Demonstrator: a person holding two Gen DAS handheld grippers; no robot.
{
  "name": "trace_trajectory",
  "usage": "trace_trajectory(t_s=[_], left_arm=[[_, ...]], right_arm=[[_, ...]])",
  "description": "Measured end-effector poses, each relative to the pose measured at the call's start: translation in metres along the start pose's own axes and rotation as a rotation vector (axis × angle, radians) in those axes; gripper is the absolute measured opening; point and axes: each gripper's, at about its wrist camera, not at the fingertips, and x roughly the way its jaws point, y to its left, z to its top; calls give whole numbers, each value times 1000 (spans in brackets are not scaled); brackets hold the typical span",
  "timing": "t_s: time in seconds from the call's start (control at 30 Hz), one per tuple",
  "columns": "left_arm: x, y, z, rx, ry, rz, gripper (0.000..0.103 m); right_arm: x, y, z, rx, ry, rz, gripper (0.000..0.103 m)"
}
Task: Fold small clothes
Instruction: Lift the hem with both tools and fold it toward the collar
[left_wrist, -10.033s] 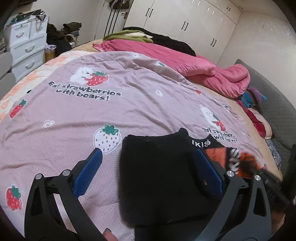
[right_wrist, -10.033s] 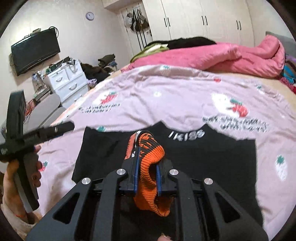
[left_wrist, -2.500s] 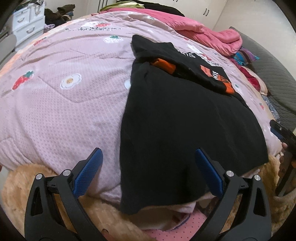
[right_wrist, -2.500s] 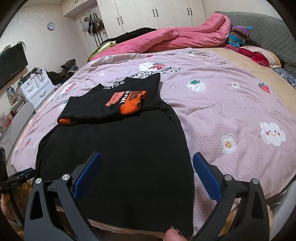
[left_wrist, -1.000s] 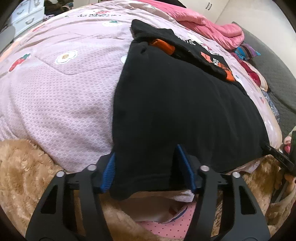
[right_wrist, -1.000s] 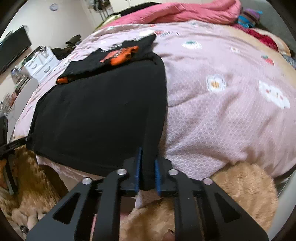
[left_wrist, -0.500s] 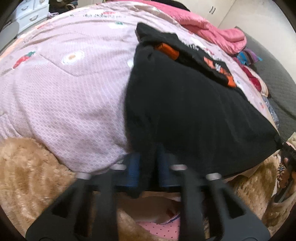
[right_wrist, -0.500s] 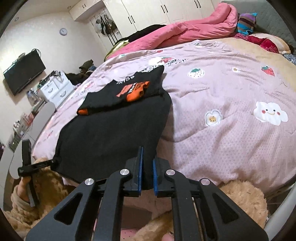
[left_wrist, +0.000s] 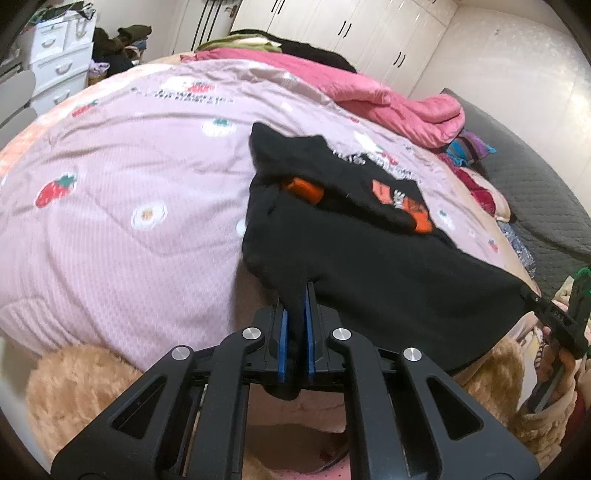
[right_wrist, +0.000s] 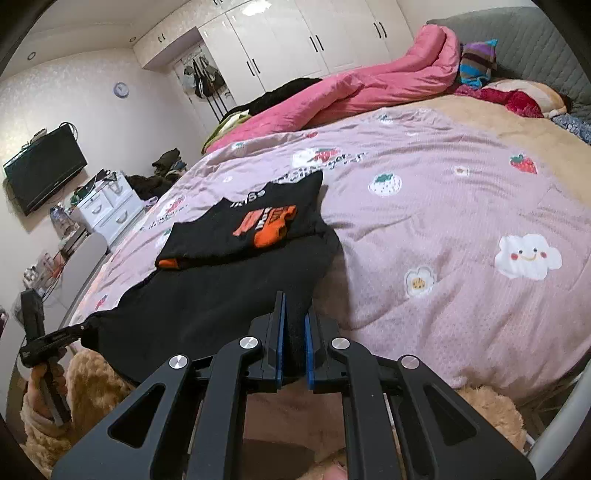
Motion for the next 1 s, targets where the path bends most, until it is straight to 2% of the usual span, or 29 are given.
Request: trace_trajectory(t_s=[0.5, 1.0], left_arm=[[5, -5, 42, -10, -75, -27, 2], [13, -1, 78, -31, -132, -53, 2]], right_arm=[[0, -1, 24, 52, -78, 2, 8], [18, 11, 54, 17, -121, -47, 8]])
